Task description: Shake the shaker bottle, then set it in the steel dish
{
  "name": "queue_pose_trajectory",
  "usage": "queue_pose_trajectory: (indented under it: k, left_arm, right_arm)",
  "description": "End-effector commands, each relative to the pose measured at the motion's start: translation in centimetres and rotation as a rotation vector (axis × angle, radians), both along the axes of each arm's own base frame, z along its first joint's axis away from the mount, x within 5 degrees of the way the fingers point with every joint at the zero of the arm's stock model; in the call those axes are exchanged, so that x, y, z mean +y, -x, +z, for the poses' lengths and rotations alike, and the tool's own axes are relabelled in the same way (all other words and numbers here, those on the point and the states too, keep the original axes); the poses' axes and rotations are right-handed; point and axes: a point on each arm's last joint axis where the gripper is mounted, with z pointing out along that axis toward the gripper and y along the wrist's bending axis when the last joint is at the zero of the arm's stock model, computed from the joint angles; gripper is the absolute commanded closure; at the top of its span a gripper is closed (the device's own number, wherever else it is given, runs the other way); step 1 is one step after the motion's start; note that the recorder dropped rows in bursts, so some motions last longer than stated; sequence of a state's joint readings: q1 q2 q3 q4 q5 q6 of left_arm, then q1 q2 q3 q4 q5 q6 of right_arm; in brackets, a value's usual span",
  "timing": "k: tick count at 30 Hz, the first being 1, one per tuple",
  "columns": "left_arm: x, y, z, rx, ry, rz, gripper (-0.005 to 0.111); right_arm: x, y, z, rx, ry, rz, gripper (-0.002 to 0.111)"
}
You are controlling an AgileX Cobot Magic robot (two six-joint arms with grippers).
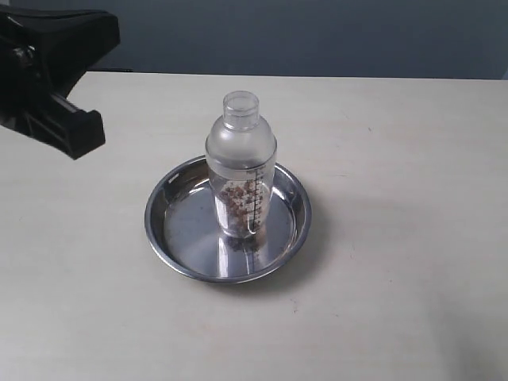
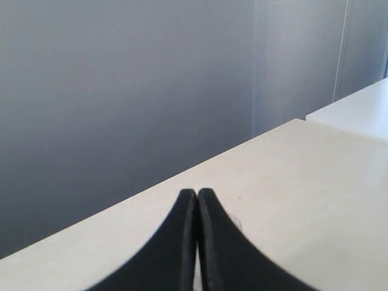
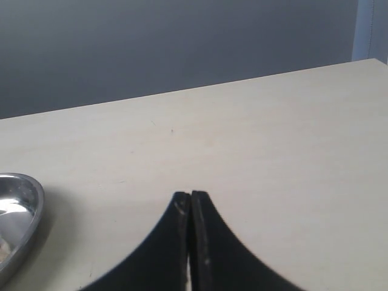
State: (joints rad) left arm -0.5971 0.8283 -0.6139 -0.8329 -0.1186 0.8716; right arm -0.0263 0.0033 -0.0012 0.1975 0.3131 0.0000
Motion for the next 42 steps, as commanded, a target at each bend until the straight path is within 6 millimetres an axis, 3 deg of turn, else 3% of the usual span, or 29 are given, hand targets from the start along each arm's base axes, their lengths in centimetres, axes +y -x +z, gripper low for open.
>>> queue_pose_trajectory:
  k: [1, 7, 15, 24, 32, 42]
  left_arm:
    - [0.8, 0.6, 0.9, -0.077, 0.012, 0.035, 0.106]
    - [2.1, 1.9, -0.2, -0.137, 0.017, 0.059, 0.106]
    - [5.5, 4.1, -5.7, 0.134, 0.112, 0.183, 0.106]
    - [8.4, 8.0, -7.9, 0.189, 0.128, 0.403, 0.106]
    - [9.2, 10.8, -9.2, 0.211, 0.161, 0.55, 0.106]
    - [9.4, 10.7, -12.8, 0.239, 0.166, 0.578, 0.106]
  right_arm:
    - [0.0, 0.0, 0.0, -0.008, 0.002, -0.005, 0.109]
    - [0.0, 0.0, 0.0, -0.008, 0.002, -0.005, 0.109]
    - [0.0, 0.0, 0.0, -0.008, 0.002, -0.005, 0.109]
    - [0.0, 0.0, 0.0, -0.008, 0.002, -0.005, 0.109]
    - [0.0, 0.0, 0.0, -0.008, 0.002, -0.005, 0.109]
    - [0.0, 0.0, 0.0, -0.008, 0.002, -0.005, 0.109]
